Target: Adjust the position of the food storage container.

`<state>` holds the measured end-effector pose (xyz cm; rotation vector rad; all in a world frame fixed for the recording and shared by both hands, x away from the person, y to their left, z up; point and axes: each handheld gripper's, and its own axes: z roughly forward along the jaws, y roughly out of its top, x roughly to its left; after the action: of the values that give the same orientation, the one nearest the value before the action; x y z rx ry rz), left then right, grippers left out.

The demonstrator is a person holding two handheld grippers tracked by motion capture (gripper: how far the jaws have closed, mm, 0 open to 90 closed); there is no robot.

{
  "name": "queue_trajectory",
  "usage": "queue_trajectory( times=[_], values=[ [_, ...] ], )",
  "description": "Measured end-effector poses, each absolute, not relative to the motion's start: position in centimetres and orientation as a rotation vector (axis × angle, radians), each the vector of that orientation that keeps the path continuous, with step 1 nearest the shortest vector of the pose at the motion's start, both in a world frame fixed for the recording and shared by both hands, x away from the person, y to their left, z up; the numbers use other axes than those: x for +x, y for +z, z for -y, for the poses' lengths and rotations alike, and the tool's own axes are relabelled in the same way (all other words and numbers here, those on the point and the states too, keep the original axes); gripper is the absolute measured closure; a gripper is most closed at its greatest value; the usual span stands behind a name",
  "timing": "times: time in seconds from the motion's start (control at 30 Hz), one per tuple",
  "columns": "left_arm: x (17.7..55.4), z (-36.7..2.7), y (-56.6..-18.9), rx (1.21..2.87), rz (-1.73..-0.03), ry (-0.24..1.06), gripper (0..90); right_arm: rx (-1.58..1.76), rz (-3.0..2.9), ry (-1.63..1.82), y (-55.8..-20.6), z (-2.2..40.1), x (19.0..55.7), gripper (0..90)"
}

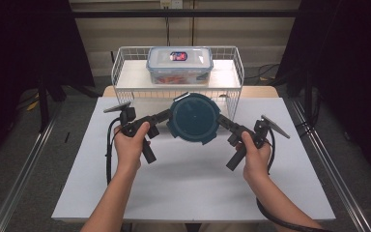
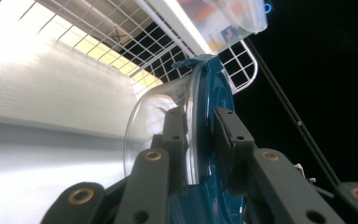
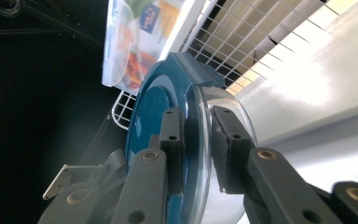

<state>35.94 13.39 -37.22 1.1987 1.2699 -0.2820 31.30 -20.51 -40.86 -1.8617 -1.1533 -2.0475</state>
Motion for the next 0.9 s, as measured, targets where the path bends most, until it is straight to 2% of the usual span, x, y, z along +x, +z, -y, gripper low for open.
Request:
queue_trajectory(
  times=[0.9],
  values=[
    [35.6, -14.1, -32.5, 1.207, -1.2, -0.214, 75.4, -1.795, 1.162, -2.127, -37.0, 19.8, 31.8, 75.5]
  ],
)
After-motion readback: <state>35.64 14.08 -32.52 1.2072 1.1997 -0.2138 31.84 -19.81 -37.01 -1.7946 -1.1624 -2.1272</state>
